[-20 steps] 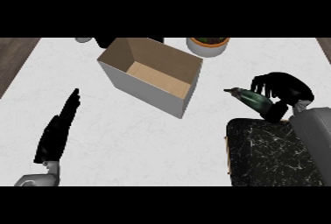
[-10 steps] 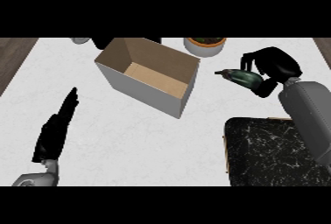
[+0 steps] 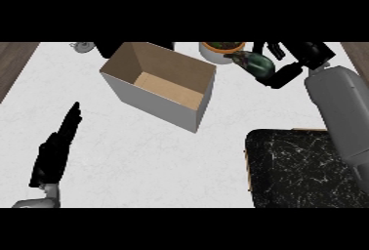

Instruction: Pick the eggplant from the tray and place it in the cardboard box

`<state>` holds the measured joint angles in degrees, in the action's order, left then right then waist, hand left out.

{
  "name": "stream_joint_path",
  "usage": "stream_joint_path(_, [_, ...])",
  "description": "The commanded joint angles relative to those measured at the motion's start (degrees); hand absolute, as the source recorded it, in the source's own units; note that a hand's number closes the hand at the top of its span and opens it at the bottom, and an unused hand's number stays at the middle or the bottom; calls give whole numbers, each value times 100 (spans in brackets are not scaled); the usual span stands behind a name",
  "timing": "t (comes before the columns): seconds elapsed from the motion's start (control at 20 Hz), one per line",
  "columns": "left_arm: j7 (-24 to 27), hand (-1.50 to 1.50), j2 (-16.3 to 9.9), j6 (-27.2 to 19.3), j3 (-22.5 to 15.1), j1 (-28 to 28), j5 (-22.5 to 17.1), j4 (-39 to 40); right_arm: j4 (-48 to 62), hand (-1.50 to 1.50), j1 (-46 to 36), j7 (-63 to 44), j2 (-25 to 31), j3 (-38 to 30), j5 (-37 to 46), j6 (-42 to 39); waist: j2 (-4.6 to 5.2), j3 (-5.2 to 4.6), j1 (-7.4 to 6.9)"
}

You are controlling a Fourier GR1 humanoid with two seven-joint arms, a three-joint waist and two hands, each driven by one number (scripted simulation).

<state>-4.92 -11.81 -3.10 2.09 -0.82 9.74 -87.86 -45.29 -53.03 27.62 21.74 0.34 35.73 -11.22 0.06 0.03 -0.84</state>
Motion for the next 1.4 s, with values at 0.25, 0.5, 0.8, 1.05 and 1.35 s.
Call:
stream_joint_path(0.25, [122,0,-57,62,147,64,0,70,-673,150,-707,-645,-770,-173,-631,-718,-18,-6,55])
stream_joint_path(0.5, [31,0,117,-55,-25,9,191,-50,-397,150,-1309,-1359,-1158,-84,-439,-605,3,-7,6])
stream_joint_path(0.8, [-353,0,-47,180,159,-14,-15,-305,46,150,-1680,-1840,-1902,129,-157,-162,13,-6,-32])
stream_joint_path(1.05, [-115,0,3,201,65,150,66,-344,1208,150,-1896,-1393,-2058,187,177,237,40,-5,-106])
stream_joint_path(1.35, [-79,0,193,123,-117,-67,206,-183,2174,150,-2312,-1650,-2170,783,-103,733,89,-9,-290])
